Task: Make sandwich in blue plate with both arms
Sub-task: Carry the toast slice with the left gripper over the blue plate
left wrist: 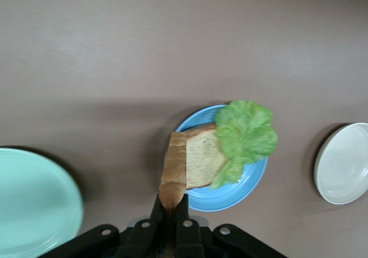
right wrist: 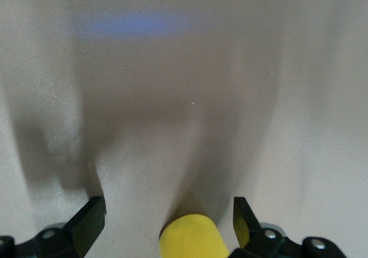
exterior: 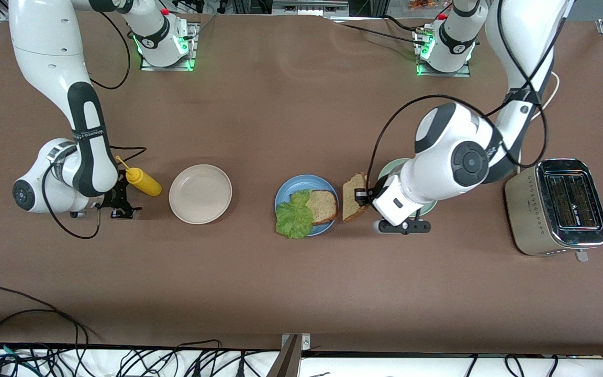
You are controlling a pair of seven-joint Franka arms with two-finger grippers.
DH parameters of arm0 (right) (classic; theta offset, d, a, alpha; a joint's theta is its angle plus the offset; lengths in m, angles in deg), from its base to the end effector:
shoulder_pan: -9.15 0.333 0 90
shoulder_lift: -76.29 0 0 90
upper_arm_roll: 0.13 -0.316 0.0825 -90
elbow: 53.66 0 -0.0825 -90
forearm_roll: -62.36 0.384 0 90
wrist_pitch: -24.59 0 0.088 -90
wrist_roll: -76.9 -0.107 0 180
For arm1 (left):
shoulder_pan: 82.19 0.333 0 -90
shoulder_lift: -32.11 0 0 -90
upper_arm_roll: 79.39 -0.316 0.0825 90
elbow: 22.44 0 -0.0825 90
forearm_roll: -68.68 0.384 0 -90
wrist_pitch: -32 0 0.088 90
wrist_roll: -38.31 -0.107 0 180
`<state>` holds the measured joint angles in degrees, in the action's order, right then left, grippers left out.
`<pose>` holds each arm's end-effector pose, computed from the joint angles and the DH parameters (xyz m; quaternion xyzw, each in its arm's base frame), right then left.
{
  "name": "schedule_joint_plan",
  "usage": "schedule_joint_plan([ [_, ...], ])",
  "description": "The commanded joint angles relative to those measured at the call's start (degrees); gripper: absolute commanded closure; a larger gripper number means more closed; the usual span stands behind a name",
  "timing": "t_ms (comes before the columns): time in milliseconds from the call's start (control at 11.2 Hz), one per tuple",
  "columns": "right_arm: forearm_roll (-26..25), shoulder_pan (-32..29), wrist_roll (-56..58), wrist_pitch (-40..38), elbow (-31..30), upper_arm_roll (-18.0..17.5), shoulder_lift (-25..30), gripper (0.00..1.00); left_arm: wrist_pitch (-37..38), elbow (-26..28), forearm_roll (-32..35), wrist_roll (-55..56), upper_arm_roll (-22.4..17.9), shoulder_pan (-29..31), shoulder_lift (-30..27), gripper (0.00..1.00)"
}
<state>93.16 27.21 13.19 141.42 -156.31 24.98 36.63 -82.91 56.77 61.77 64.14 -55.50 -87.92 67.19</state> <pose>0.6127 -0.0357 0.1683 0.7095 -0.6805 -0.1819 0.0187 0.6520 -0.3073 0.3859 0.9844 0.0283 -0.0538 0.1648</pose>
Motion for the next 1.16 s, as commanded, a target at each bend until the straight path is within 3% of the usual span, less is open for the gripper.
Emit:
schedule_joint_plan([
  [0, -3.73, 0.22, -4.41, 3.50, -0.09, -1.21, -1.46, 0.00, -5.82, -1.33, -1.44, 6.58, 3.87, -0.59, 3.67, 1.00],
  [535, -6.27, 0.22, -3.97, 2.71, -1.58, -0.86, -1.11, 0.00, -20.25, -1.07, -1.27, 9.33, 7.57, -2.79, 10.27, 1.00],
  [1069, -11.37, 0.13, -3.79, -4.14, -1.58, 1.42, 0.56, 0.00, -22.55, 0.51, -0.47, 8.71, 8.63, -3.06, 12.47, 1.00],
])
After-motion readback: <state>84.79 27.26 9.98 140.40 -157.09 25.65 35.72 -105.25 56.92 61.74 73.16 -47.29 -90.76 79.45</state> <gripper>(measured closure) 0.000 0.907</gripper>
